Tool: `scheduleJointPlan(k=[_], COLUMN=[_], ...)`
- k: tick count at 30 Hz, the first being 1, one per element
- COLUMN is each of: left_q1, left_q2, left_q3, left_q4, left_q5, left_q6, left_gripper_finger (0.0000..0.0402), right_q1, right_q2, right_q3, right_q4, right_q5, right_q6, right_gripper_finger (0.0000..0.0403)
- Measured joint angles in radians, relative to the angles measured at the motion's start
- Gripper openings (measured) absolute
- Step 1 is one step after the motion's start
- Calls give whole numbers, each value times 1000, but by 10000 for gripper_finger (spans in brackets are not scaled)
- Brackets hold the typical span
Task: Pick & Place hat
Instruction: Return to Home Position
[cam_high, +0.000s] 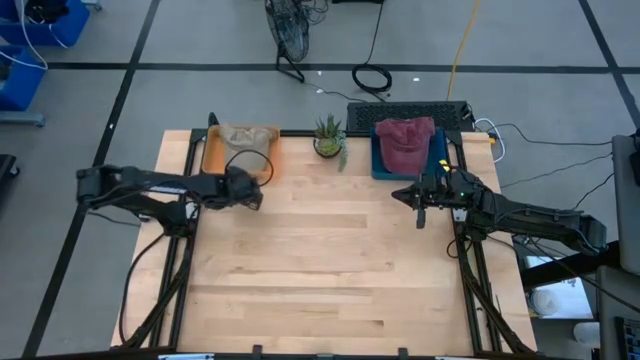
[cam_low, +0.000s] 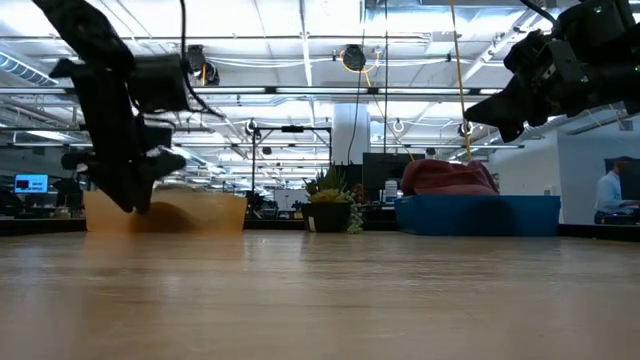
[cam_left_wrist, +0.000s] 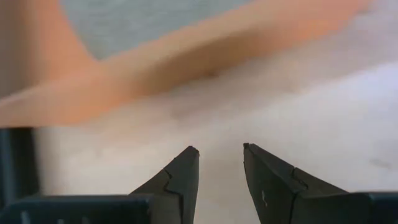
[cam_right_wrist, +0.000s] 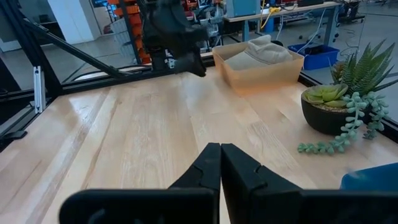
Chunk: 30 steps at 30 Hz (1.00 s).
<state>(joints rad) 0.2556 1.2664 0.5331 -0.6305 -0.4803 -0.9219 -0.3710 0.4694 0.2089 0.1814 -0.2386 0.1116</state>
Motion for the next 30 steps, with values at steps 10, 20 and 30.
scheduleJointPlan(k=[10,20,30], left_q1=[-225,-443,-652], left_q2=[-229,-262,-271], left_q3=[0,2,-84], left_q4=[395,866,936], left_q5=[68,69,-94], left_q6=[305,655,640], left_gripper_finger=[131,131,104], right_q1=[0,42,221], right_q2=[0,-19,-82], right_q3=[0,0,-38], right_q4=[-10,-8,-5], right_q5=[-11,-76,162], right_q6=[8,-9,-51], right_gripper_finger=[0,0,0])
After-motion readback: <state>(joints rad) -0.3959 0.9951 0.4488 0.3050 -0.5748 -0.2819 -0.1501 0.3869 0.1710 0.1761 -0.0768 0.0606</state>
